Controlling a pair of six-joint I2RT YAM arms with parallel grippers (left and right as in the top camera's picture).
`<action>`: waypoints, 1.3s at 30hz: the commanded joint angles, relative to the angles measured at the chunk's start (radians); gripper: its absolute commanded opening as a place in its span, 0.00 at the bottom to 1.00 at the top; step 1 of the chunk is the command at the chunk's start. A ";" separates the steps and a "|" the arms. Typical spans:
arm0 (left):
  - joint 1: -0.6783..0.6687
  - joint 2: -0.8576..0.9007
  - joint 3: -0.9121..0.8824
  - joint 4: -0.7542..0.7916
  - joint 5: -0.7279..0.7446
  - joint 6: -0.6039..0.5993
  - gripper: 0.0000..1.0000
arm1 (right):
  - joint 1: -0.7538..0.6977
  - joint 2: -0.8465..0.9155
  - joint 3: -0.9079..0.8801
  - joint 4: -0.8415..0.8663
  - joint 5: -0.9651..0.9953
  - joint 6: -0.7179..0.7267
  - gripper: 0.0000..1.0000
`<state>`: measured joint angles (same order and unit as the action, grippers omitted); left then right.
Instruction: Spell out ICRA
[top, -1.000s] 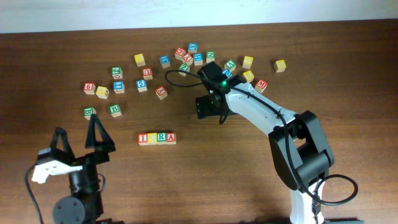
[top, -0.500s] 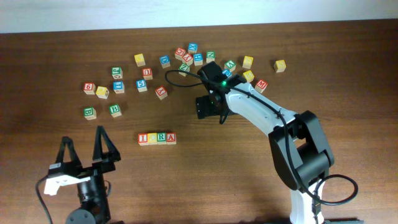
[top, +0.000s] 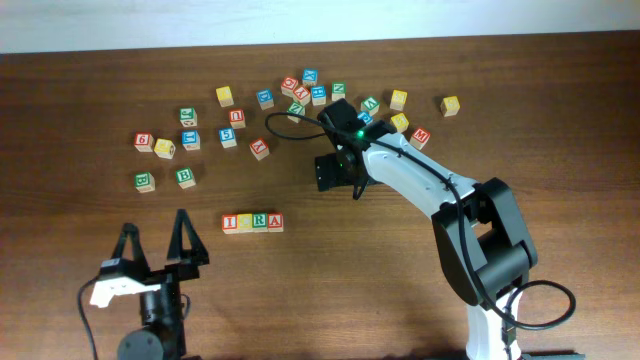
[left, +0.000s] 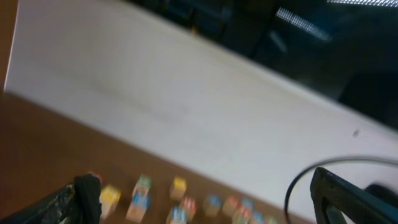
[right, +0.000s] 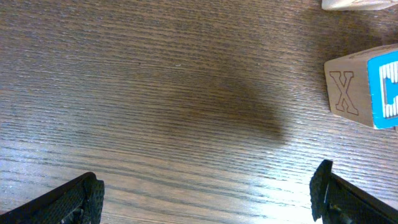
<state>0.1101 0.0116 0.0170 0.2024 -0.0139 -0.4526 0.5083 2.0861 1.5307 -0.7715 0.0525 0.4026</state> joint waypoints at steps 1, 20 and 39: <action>-0.008 -0.007 -0.008 -0.090 0.000 0.006 0.99 | 0.001 -0.032 0.017 0.001 0.009 -0.006 0.98; -0.007 -0.006 -0.008 -0.286 0.000 0.006 0.99 | 0.001 -0.032 0.017 0.001 0.009 -0.006 0.98; -0.007 -0.004 -0.007 -0.285 0.026 0.701 0.99 | 0.001 -0.032 0.017 0.001 0.009 -0.006 0.98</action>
<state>0.1066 0.0109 0.0120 -0.0788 -0.0143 0.0917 0.5083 2.0861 1.5307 -0.7715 0.0525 0.4030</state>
